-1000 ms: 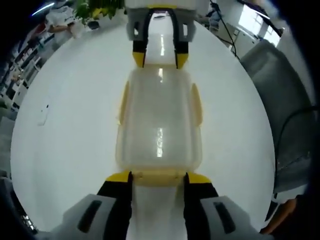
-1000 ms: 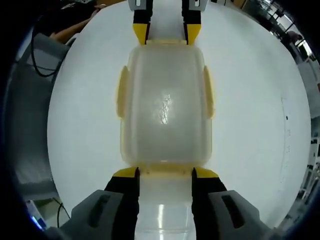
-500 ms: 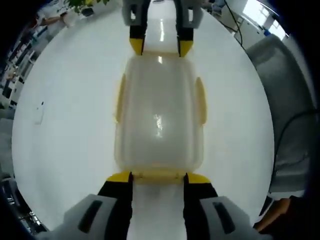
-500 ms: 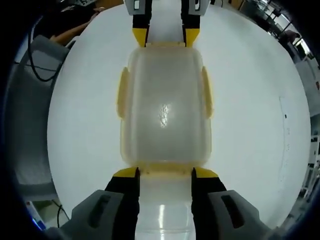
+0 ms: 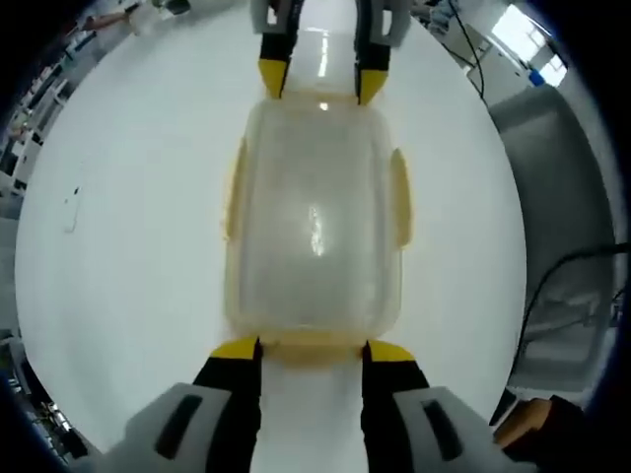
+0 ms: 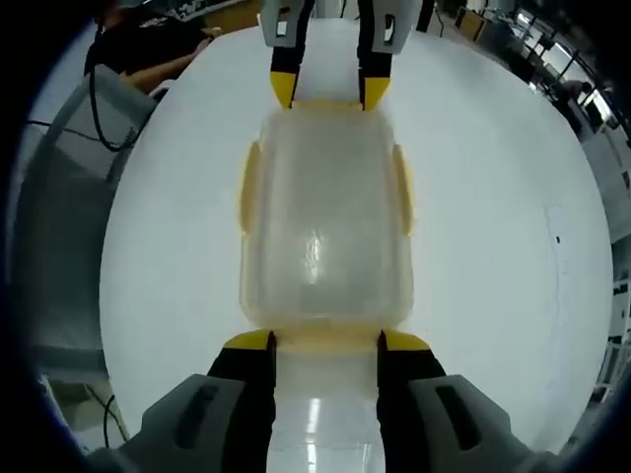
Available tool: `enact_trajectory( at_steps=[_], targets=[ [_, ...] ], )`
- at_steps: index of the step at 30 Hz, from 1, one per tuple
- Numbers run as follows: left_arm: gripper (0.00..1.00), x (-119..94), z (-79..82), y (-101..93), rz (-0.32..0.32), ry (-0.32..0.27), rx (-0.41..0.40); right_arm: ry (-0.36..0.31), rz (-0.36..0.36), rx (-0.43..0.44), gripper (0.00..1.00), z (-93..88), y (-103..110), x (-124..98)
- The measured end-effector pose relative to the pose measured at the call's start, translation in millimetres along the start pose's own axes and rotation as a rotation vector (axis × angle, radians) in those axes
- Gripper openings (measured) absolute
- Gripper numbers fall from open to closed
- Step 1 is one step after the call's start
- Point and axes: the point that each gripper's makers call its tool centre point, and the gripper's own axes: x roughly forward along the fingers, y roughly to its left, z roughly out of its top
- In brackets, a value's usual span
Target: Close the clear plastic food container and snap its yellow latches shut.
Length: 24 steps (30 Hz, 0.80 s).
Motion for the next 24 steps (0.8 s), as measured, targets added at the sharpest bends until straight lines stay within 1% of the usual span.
enact_trajectory(
  at_steps=[1, 2, 3, 5, 8, 11, 14, 17, 21, 24],
  targets=[
    [0.34, -4.6, 0.2, 2.1, 0.012, 0.004, -0.001, -0.023, -0.005, 0.001, 0.36, 2.4, -2.3, -7.1],
    [0.34, -12.3, 1.2, 4.2, 0.023, 0.004, -0.006, -0.030, -0.005, 0.001, 0.36, 3.1, -2.9, -9.7],
    [0.34, -15.1, 1.7, 4.8, 0.026, 0.004, -0.008, -0.049, -0.014, -0.003, 0.36, 5.1, -5.3, -17.5],
    [0.34, -28.3, 6.3, 8.4, 0.054, -0.008, -0.014, -0.059, -0.028, -0.009, 0.36, 5.3, -7.8, -27.1],
    [0.34, -46.3, 15.8, 5.5, 0.068, -0.024, -0.026, -0.069, -0.044, -0.033, 0.36, 3.5, -7.8, -44.5],
    [0.34, -58.5, 25.2, 4.3, 0.095, -0.037, -0.021, -0.075, -0.063, -0.040, 0.36, 1.1, -6.2, -60.5],
    [0.34, -67.4, 37.4, 1.2, 0.112, -0.061, -0.020, -0.076, -0.079, -0.051, 0.36, -7.4, -4.4, -77.3],
    [0.34, -75.7, 54.9, -2.6, 0.121, -0.086, -0.026, -0.071, -0.095, -0.060, 0.36, -17.7, -1.9, -90.3],
    [0.34, -81.2, 73.5, -4.9, 0.142, -0.075, -0.012, -0.064, -0.118, -0.061, 0.36, -32.3, 1.5, -102.6],
    [0.34, -83.4, 86.7, -7.5, 0.144, -0.069, -0.008, -0.062, -0.125, -0.060, 0.36, -40.6, 1.1, -109.2]
  ],
)
